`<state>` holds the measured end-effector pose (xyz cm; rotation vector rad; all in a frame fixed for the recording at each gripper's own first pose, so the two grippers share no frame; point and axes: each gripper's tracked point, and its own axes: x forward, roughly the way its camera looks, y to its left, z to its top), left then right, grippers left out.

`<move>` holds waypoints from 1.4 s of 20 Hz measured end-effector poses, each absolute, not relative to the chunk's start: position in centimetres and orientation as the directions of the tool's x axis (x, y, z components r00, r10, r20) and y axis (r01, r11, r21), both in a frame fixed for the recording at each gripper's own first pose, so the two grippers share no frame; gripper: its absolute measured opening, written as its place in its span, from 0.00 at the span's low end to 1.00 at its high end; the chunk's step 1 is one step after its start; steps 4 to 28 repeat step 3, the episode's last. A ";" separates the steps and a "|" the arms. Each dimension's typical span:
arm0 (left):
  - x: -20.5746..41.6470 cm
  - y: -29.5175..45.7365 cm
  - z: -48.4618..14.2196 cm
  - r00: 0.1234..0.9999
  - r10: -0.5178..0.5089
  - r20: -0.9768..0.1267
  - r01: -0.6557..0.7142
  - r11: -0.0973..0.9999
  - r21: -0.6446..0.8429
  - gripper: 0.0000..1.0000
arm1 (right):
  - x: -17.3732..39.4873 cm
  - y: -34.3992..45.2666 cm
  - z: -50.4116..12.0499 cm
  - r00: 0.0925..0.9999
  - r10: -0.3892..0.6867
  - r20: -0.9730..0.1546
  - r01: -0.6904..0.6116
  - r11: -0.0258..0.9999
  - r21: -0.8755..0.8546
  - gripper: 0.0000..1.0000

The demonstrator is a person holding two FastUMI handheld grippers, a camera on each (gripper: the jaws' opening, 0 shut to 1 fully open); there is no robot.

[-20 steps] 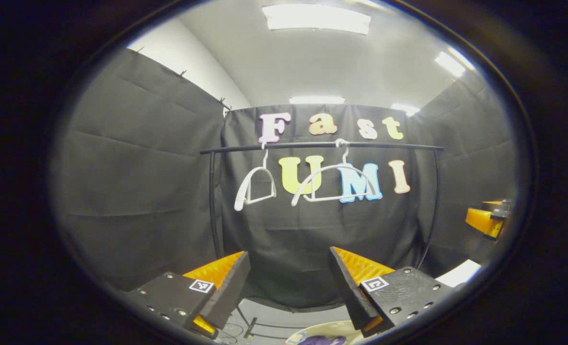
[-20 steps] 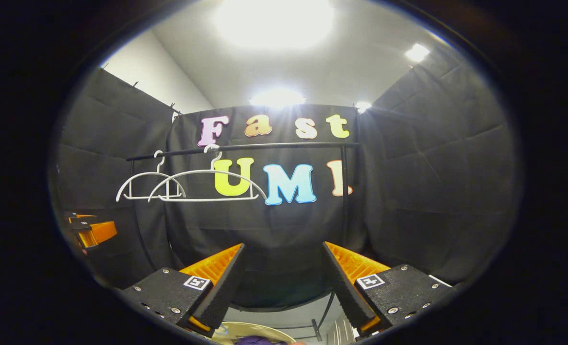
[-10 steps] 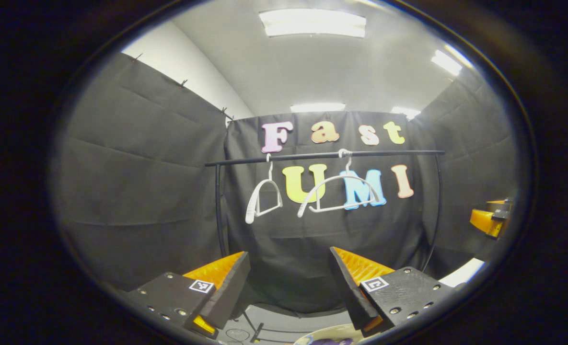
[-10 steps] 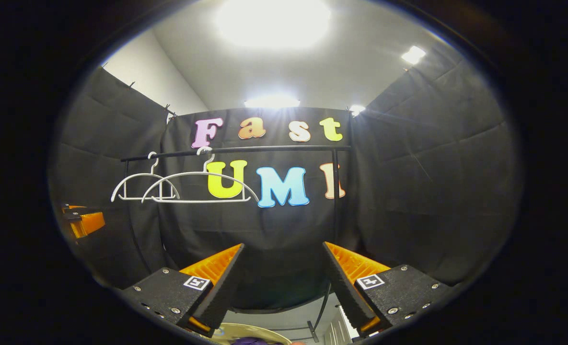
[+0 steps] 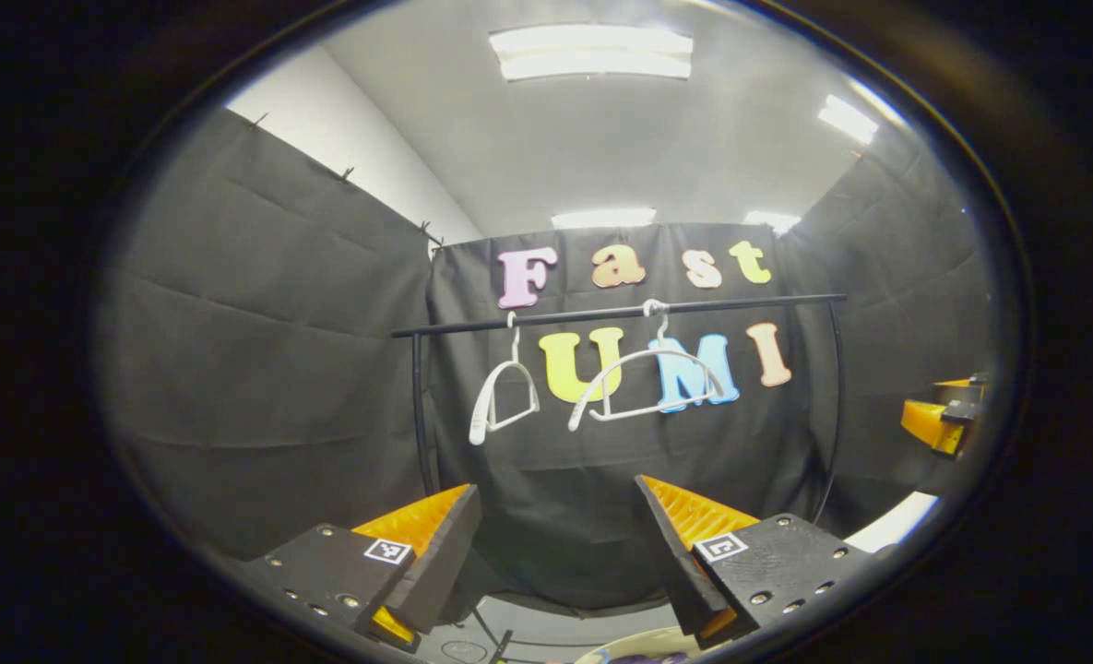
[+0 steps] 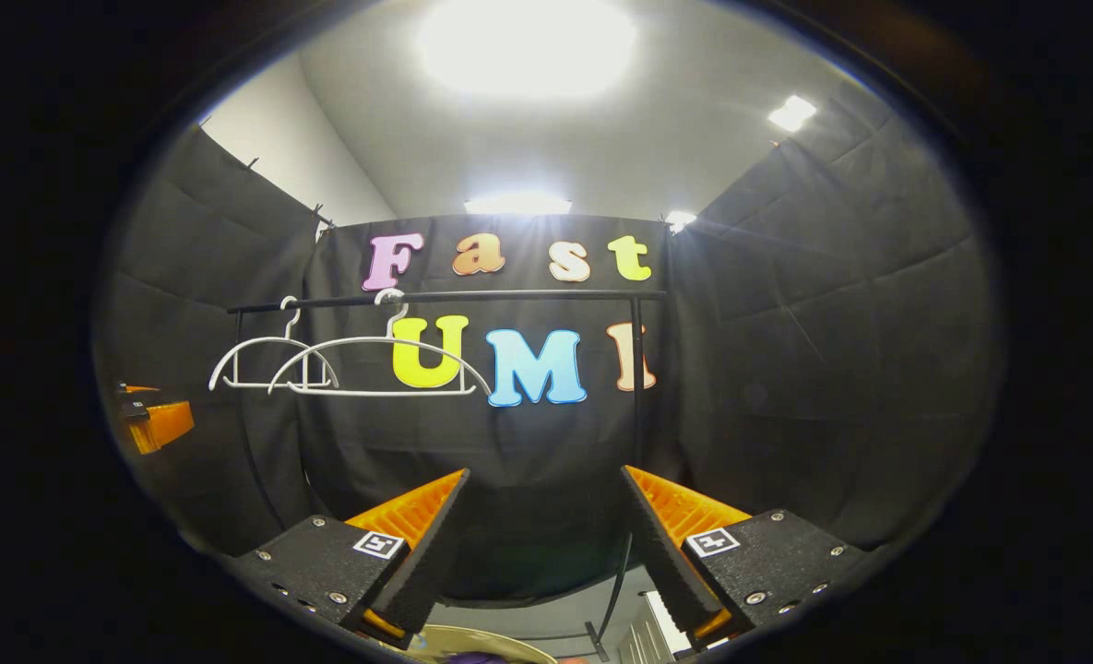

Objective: Grasp the clothes on the hanger with both hands and then place them into the laundry hamper below.

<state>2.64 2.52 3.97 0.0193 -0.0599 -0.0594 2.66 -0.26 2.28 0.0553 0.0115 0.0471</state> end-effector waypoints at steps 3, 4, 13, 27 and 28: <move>2.5 2.5 4.3 0.996 -0.061 0.068 0.060 0.998 0.017 1.00 | 2.5 -0.4 2.5 0.999 0.045 -0.006 -0.044 0.997 0.058 0.95; 2.5 2.5 4.3 0.996 -0.061 0.068 0.060 0.998 0.017 1.00 | 2.5 -0.4 2.5 0.999 0.045 -0.006 -0.044 0.997 0.058 0.95; 2.5 2.5 4.3 0.996 -0.061 0.068 0.060 0.998 0.017 1.00 | 2.5 -0.4 2.5 0.999 0.045 -0.006 -0.044 0.997 0.058 0.95; 2.5 2.5 4.3 0.996 -0.061 0.068 0.060 0.998 0.017 1.00 | 2.5 -0.4 2.5 0.999 0.045 -0.006 -0.044 0.997 0.058 0.95; 2.5 2.5 4.3 0.996 -0.061 0.068 0.060 0.998 0.017 1.00 | 2.5 -0.4 2.5 0.999 0.045 -0.006 -0.044 0.997 0.058 0.95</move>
